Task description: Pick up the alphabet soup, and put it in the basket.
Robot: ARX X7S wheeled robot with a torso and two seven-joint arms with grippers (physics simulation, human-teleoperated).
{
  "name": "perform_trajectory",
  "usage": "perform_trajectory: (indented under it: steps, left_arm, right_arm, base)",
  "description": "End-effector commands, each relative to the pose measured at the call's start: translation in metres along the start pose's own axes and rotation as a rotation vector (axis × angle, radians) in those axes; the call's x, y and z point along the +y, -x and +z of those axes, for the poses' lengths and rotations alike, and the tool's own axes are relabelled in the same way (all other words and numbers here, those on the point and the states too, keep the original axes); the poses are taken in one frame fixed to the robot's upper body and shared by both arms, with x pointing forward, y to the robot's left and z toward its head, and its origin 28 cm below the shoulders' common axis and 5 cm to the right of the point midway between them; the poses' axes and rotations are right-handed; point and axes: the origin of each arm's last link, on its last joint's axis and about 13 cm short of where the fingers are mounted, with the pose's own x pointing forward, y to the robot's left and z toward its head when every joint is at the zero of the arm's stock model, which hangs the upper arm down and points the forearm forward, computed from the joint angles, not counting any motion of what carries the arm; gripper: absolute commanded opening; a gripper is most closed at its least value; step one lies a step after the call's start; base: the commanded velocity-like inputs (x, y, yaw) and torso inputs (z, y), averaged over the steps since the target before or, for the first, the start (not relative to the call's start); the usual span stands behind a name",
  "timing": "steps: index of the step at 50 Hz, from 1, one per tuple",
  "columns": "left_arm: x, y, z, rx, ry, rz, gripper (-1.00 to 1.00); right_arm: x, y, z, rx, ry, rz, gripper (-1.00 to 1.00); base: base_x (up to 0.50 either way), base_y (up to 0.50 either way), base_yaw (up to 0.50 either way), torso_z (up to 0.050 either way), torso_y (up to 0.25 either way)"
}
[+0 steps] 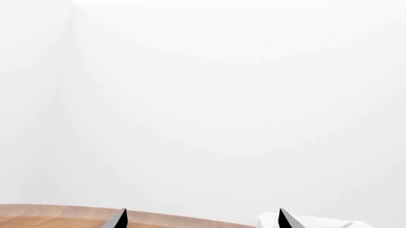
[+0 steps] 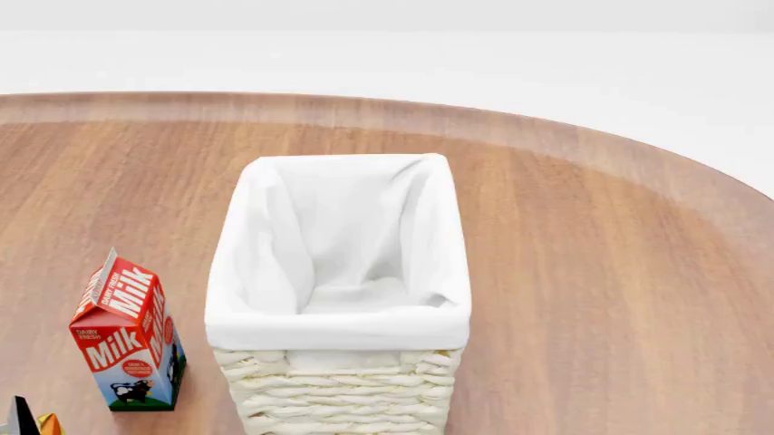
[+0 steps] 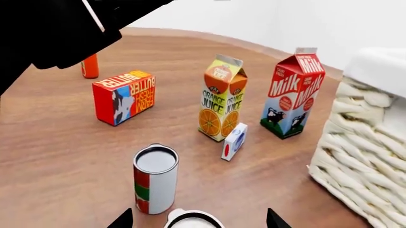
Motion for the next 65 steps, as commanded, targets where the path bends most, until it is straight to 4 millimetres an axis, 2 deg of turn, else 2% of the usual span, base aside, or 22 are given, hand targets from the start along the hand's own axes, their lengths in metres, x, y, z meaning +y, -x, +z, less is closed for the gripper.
perform_trajectory:
  steps: [1, 65]
  left_arm:
    - [0.000, 0.000, 0.000, -0.001, -0.002, 0.003, 1.00]
    - [0.001, 0.001, 0.002, -0.008, 0.005, 0.010, 1.00]
  right_arm:
    - [0.000, -0.002, -0.002, 0.021, 0.021, -0.016, 1.00]
    - [-0.001, -0.020, -0.017, 0.124, 0.044, 0.017, 1.00]
  base:
    - [0.00, 0.00, 0.00, 0.000, 0.000]
    - [0.00, 0.00, 0.00, 0.000, 0.000]
